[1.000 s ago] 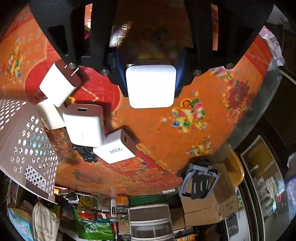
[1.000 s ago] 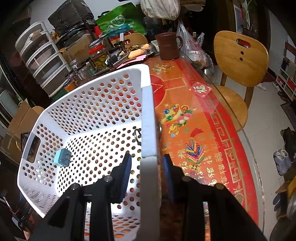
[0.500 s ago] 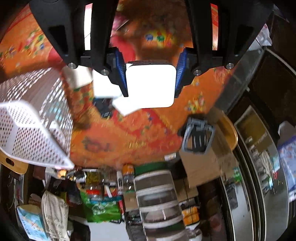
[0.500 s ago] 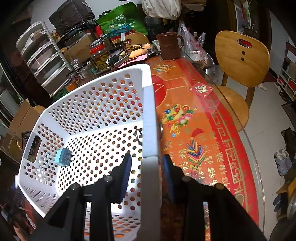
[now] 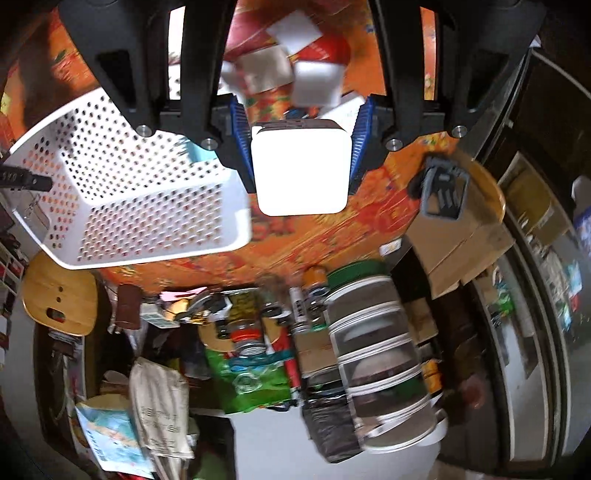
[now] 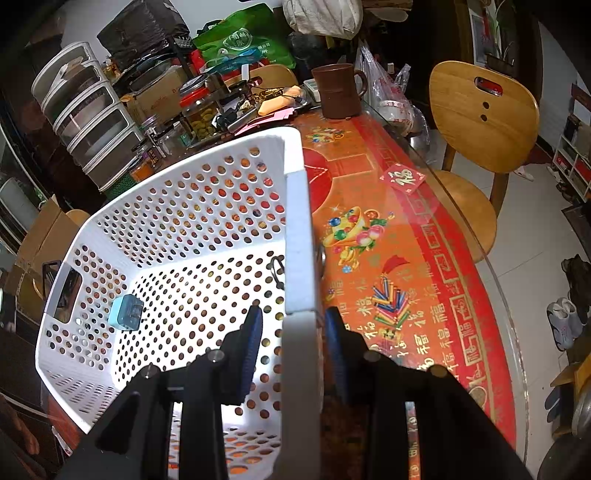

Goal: Organize rigid objects
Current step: 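Lower the square white charger into the basket and release it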

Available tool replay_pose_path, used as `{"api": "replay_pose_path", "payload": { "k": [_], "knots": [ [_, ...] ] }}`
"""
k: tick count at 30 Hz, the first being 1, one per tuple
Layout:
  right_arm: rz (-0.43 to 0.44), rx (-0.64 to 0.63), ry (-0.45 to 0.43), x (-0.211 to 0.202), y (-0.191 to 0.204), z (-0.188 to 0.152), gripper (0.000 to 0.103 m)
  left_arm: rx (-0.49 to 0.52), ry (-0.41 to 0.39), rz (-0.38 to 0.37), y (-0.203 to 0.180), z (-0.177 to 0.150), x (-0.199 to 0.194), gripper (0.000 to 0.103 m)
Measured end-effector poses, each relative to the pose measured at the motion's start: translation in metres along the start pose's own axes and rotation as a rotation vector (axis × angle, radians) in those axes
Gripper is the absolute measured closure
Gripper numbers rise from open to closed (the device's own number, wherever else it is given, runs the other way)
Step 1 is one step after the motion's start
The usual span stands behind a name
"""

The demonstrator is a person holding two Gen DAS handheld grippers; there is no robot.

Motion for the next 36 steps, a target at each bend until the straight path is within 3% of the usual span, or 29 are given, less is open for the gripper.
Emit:
{"api": "replay_pose_path", "payload": {
  "k": [9,15,36],
  "knots": [
    [-0.003,-0.002,-0.001,0.000,0.001,0.000,0.070,0.065,0.033,-0.023,-0.074,0.016,0.014,0.060],
    [-0.001,-0.007,0.000,0.000,0.002,-0.002,0.070,0.058,0.101,-0.092,-0.104,0.008,0.038,0.060],
    [-0.002,-0.006,0.000,-0.002,0.001,-0.002,0.070,0.045,0.174,-0.141,-0.125,-0.011,0.077,0.060]
  ]
}}
Point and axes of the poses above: each gripper's, at about its wrist camera, not at the fingertips, and x roughly the way its jaws point, y to its left, z to its top, the point moved 5 cm from there along x, roughly the way its jaws point, and after that the axes turned 5 degrees about z, right-handed, at the moved point
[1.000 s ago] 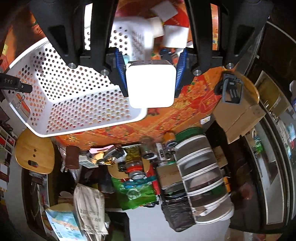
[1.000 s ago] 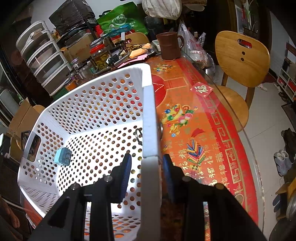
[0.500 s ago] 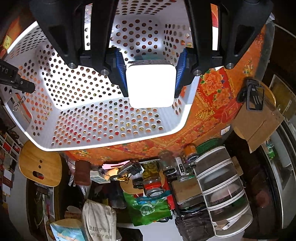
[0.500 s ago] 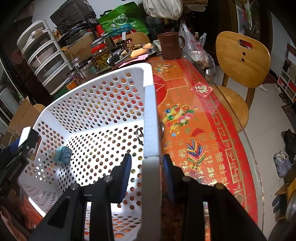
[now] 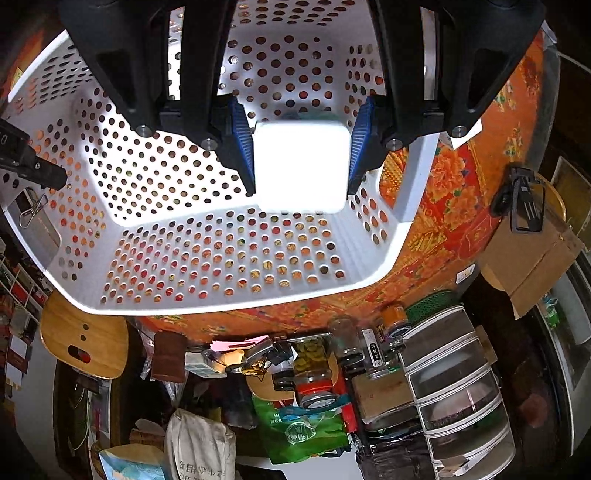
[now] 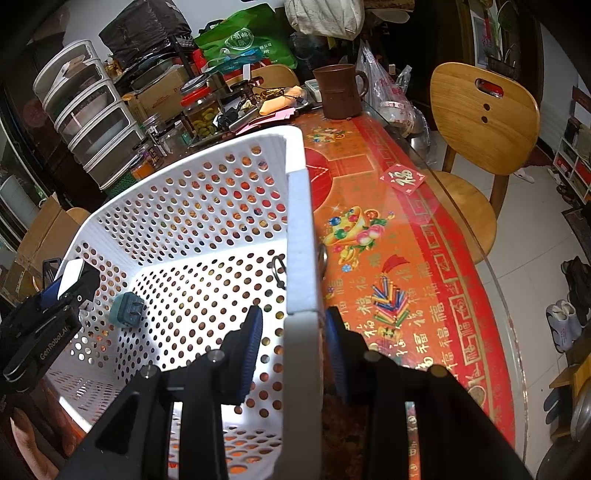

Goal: Organize rigid objects
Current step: 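Lower the square white charger into the basket and release it, then grasp the flat white printed charger with the left gripper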

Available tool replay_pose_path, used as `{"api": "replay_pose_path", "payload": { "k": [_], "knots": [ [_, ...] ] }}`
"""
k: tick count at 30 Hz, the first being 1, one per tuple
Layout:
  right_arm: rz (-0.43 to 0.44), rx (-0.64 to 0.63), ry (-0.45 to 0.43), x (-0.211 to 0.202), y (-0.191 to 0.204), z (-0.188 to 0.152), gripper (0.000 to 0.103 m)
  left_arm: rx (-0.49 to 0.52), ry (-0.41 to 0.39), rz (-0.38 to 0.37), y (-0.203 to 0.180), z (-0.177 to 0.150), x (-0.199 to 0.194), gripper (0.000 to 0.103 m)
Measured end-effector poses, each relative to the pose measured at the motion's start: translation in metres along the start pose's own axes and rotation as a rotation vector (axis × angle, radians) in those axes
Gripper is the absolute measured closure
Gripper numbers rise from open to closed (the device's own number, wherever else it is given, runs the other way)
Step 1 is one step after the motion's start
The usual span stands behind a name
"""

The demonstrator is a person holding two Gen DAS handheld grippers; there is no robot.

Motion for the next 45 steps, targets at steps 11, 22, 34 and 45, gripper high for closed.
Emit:
{"api": "replay_pose_path", "payload": {
  "k": [11,22,34,45],
  "knots": [
    [-0.004,0.002,-0.001,0.000,0.000,0.000,0.070,-0.019,-0.143,0.041,0.028,0.006,-0.040,0.001],
    [0.004,0.001,-0.001,0.001,0.000,0.000,0.070,-0.170,-0.145,0.180,0.181,-0.015,-0.049,0.001],
    [0.003,0.001,-0.001,0.001,0.000,-0.001,0.070,-0.277,0.148,0.110,0.236,-0.084,0.078,0.005],
    [0.002,-0.003,0.002,0.001,0.000,-0.001,0.070,-0.245,0.179,0.084,0.207,-0.099,0.089,0.008]
  ]
}}
Point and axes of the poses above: each gripper's, at about its wrist camera, not at the fingertips, and x roughly the way its jaws point, y to its left, z to its top, the point moved 5 cm from there along x, roughly the way its jaws point, and after that the axes turned 5 degrees about z, right-handed, at the moved point
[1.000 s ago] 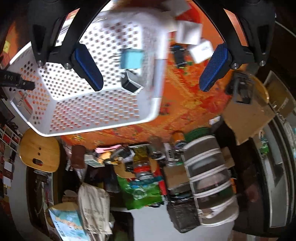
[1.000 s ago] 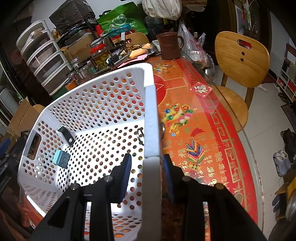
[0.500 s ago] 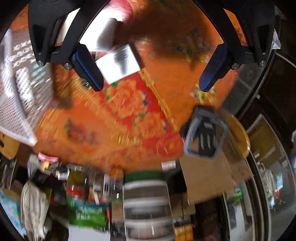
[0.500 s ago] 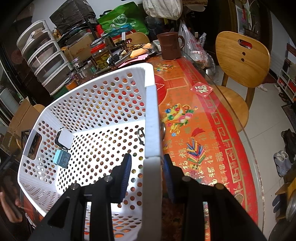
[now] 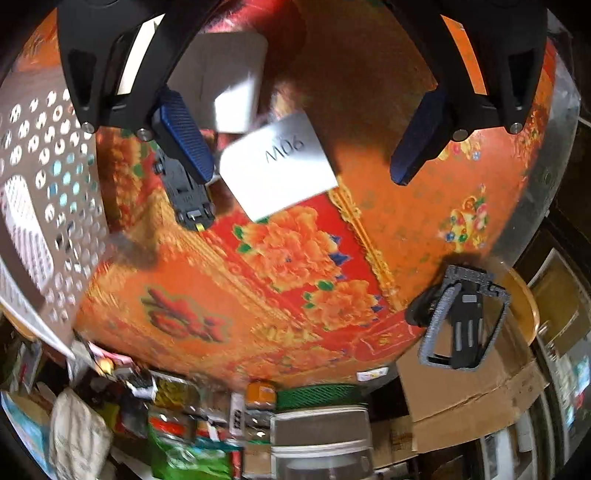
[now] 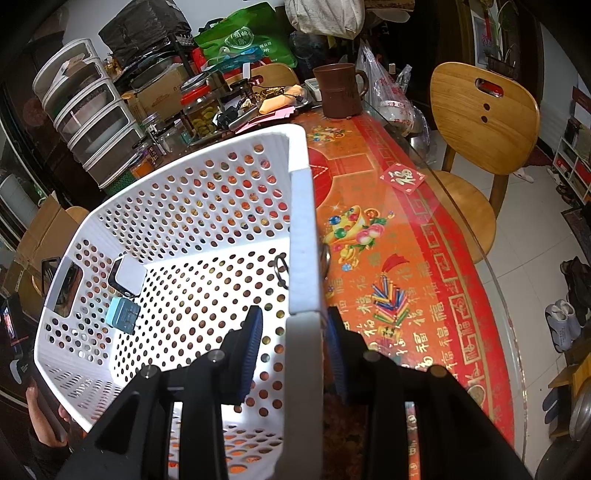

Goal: Organize rigid objects
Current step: 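Grasp the flat white printed charger with the left gripper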

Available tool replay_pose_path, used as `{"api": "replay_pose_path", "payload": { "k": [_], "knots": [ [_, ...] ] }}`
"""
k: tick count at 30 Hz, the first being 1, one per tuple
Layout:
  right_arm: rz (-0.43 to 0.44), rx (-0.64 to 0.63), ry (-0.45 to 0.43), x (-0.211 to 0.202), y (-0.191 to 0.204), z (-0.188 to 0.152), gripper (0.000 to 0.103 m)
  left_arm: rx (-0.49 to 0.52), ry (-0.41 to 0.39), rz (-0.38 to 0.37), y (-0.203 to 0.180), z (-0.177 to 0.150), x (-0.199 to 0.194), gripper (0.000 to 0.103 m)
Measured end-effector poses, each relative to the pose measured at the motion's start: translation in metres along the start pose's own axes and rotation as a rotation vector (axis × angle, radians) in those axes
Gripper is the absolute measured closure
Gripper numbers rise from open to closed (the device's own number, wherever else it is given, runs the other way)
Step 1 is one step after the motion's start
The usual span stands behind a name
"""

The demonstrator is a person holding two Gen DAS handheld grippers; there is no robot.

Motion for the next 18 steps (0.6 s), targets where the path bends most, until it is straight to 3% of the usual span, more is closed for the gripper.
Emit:
{"api": "replay_pose_path", "payload": {
  "k": [5,7,9,13,18],
  "knots": [
    [0.001,0.000,0.000,0.000,0.000,0.000,0.070,0.011,0.044,-0.019,-0.005,0.002,0.009,0.009],
    [0.002,0.000,0.001,0.000,0.000,-0.001,0.070,-0.011,0.074,-0.054,-0.003,0.002,0.017,0.014],
    [0.002,-0.001,0.001,0.000,0.000,-0.001,0.070,-0.025,0.097,-0.090,-0.003,0.002,0.023,0.030],
    [0.002,0.000,0.001,0.000,0.000,-0.001,0.070,-0.020,0.086,-0.061,-0.003,0.003,0.023,0.031],
    [0.002,-0.002,0.001,0.000,0.000,-0.001,0.070,-0.016,0.011,0.001,0.002,0.012,0.009,0.031]
  ]
}}
Point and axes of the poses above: each gripper's, at about its wrist camera, not at the fingertips, and x roughly the way its jaws point, y to its left, z to its top, the point moved 5 cm from there along x, roughly the way its jaws point, and after that the axes turned 5 degrees about z, right-handed, at the moved point
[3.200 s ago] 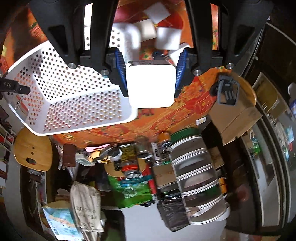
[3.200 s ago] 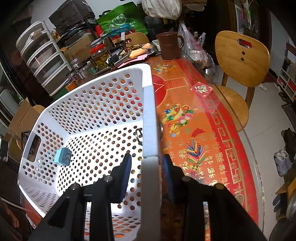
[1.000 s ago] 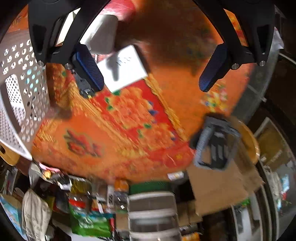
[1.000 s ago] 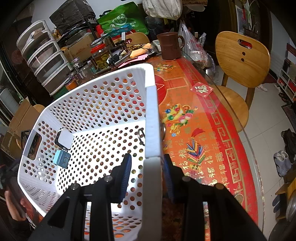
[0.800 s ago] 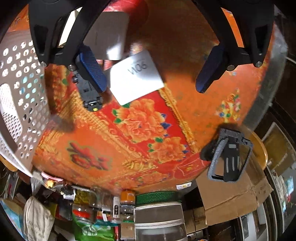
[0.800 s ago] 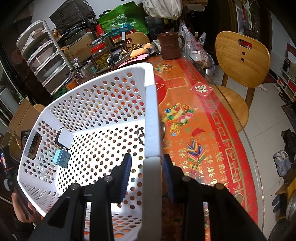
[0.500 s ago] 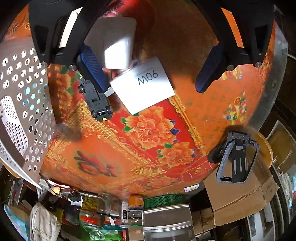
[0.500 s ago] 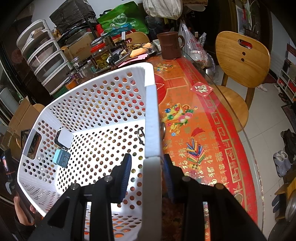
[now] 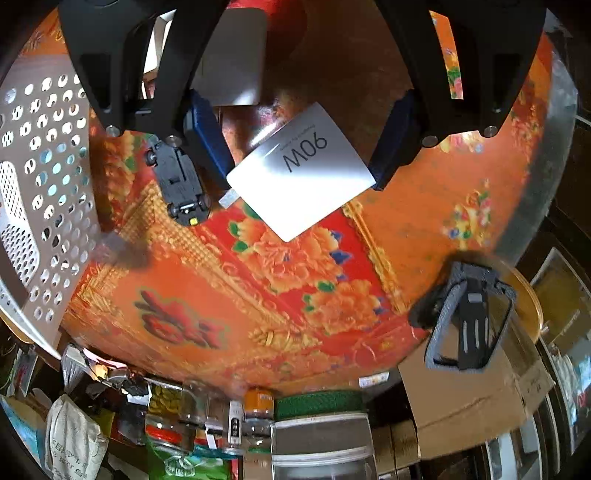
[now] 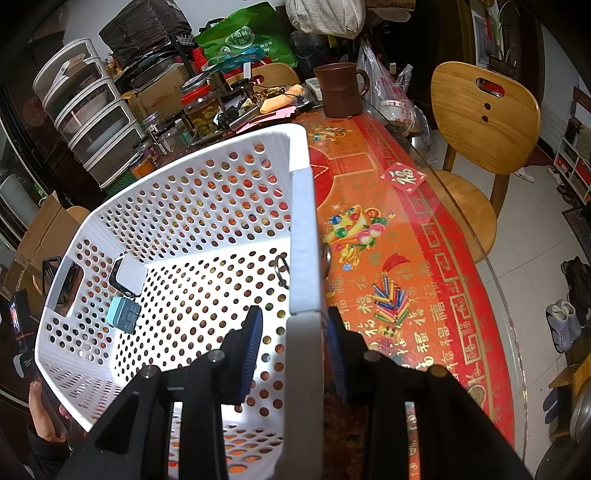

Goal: Organize rigid objects
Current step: 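Grasp the flat white printed charger with the left gripper, then carry the flat printed charger into the basket and open the left gripper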

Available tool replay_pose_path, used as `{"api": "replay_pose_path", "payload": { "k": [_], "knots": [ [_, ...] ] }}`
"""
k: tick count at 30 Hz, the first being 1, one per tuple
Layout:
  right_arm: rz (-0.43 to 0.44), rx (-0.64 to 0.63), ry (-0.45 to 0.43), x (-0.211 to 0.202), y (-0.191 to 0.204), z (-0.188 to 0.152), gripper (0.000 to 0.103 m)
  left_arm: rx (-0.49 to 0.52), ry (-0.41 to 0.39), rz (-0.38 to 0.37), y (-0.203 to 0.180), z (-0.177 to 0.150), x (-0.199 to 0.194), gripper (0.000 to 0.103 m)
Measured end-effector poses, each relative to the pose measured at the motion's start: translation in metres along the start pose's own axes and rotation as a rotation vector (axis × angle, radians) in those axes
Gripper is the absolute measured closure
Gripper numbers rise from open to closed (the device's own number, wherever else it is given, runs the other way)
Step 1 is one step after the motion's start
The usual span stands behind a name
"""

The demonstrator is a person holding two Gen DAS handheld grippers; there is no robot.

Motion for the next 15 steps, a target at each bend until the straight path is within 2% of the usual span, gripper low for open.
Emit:
{"api": "replay_pose_path", "payload": {
  "k": [8,15],
  "knots": [
    [-0.001,-0.001,0.001,0.000,0.000,0.001,0.070,-0.018,-0.089,0.007,0.002,0.026,-0.037,0.031],
    [0.000,-0.001,0.001,0.000,0.000,0.001,0.070,0.006,-0.184,0.001,-0.022,0.050,-0.088,0.031]
  ]
}}
Point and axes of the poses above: each gripper's, at about its wrist camera, not at the fingertips, and x roughly the way its jaws point, y to its left, z to its top, the point moved 5 cm from there along x, roughly the way its jaws point, and after that the axes turned 5 degrees about z, right-handed, at the moved point
